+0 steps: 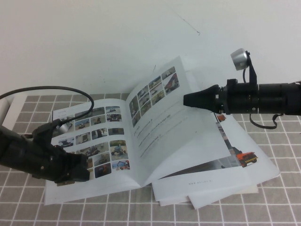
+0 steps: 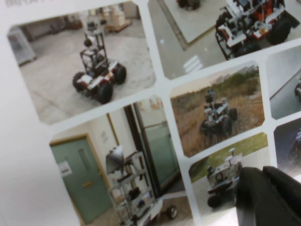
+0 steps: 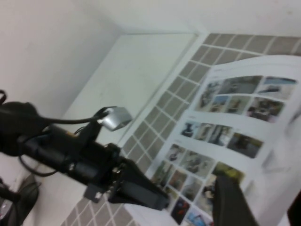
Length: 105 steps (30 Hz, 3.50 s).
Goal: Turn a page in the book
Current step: Open the closed book
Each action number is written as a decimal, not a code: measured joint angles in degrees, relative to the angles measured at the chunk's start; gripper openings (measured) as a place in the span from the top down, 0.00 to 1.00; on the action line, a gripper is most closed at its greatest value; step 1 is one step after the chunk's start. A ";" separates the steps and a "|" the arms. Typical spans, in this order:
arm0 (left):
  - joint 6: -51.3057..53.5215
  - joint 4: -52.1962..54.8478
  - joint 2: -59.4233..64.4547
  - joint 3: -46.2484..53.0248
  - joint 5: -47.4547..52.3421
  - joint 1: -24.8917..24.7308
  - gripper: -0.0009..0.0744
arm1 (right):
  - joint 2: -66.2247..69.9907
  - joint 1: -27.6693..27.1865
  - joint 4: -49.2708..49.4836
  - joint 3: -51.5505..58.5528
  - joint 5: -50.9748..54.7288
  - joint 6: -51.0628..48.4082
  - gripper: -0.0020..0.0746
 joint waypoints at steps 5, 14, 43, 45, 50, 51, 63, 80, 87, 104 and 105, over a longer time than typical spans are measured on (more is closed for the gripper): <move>0.00 0.00 0.00 0.00 0.00 0.00 0.99 | -0.35 4.30 0.14 0.00 0.50 0.00 0.62; 0.00 0.00 0.00 0.00 0.00 0.00 0.99 | -0.35 14.18 -0.06 0.00 -5.05 -2.64 0.62; -0.43 -5.91 -14.53 -23.63 14.67 0.00 0.99 | -0.35 19.88 -3.02 -1.10 0.00 -3.34 0.41; -0.67 -6.26 -15.39 -26.29 14.67 0.00 0.99 | -0.35 19.88 -3.05 -1.10 0.41 -3.12 0.41; -1.69 -4.97 -15.26 -29.29 14.80 0.00 0.99 | -0.35 19.88 -3.15 -1.10 0.65 -3.12 0.41; -2.37 -3.67 -14.96 -29.43 15.12 0.00 0.99 | -0.35 19.88 -3.15 -1.10 0.65 -3.12 0.41; -13.53 18.93 -2.00 -19.08 12.69 0.00 0.99 | -3.75 19.88 -11.46 -2.72 1.13 -3.45 0.84; -11.52 17.10 6.51 -14.91 8.80 0.00 0.99 | -8.64 19.88 -41.86 -2.83 -18.27 15.69 0.98; -11.26 16.97 6.60 -14.91 8.80 0.00 0.99 | -1.96 17.78 -51.49 -2.83 -28.22 25.15 0.98; -6.26 9.23 -4.25 -14.41 11.89 0.00 0.99 | -11.74 15.01 -52.47 -2.87 -22.93 28.40 0.98; -5.65 8.64 -7.39 -14.41 12.04 0.00 0.99 | -14.27 14.20 -52.21 -2.87 -22.95 28.40 0.98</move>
